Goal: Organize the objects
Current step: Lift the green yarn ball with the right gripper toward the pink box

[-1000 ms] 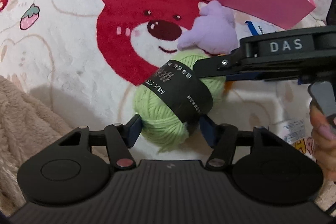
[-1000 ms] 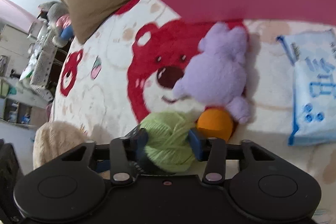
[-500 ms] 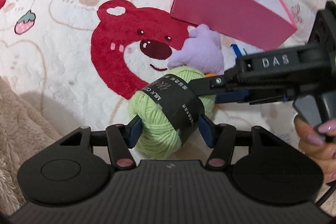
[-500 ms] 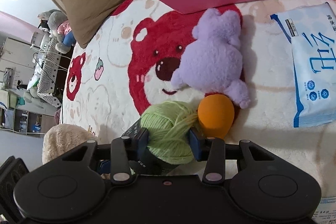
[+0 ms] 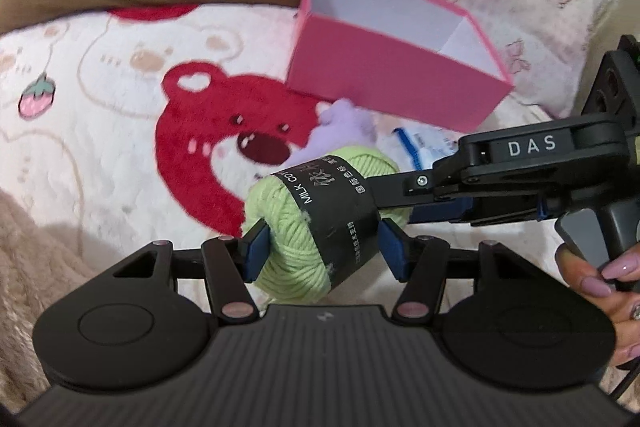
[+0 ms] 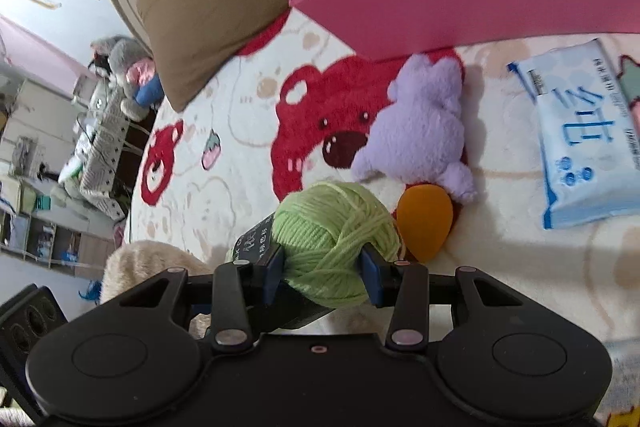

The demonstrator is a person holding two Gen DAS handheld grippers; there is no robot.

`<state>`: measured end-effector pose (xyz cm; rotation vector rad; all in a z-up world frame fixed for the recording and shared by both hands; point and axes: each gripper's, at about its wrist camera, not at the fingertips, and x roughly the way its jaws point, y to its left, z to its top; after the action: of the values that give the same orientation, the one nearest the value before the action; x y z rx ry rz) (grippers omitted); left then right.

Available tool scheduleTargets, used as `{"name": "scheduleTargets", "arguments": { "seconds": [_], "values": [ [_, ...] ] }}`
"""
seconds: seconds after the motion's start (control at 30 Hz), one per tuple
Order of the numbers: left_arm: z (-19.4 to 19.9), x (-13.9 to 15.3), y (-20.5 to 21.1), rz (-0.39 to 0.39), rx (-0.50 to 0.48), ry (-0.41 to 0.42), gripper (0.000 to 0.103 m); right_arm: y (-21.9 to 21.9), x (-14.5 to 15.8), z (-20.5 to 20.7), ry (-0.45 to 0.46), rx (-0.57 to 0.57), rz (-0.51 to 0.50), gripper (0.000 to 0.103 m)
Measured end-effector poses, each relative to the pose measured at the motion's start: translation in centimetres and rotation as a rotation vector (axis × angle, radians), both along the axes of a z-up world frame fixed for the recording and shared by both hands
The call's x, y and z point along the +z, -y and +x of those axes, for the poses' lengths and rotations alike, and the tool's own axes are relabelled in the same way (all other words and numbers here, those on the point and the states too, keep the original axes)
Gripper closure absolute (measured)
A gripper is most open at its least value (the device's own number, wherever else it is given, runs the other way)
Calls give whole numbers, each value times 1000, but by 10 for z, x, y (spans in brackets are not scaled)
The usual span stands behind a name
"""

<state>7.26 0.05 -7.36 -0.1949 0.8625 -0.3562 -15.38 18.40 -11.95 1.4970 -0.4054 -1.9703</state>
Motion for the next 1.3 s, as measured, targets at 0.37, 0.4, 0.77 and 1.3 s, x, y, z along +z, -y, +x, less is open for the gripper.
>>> {"name": "scheduleTargets", "arguments": {
  "seconds": [0.37, 0.4, 0.77, 1.3],
  "values": [
    [-12, 31, 4, -17, -116, 64, 46, -22, 36, 35, -51, -107, -33, 55],
    [-11, 35, 7, -16, -123, 65, 46, -23, 39, 36, -54, -109, -32, 55],
    [18, 82, 35, 3, -205, 147, 46, -41, 87, 21, -112, -183, -27, 55],
    [112, 136, 84, 41, -253, 253, 46, -54, 163, -56, -257, -261, -24, 55]
  ]
}}
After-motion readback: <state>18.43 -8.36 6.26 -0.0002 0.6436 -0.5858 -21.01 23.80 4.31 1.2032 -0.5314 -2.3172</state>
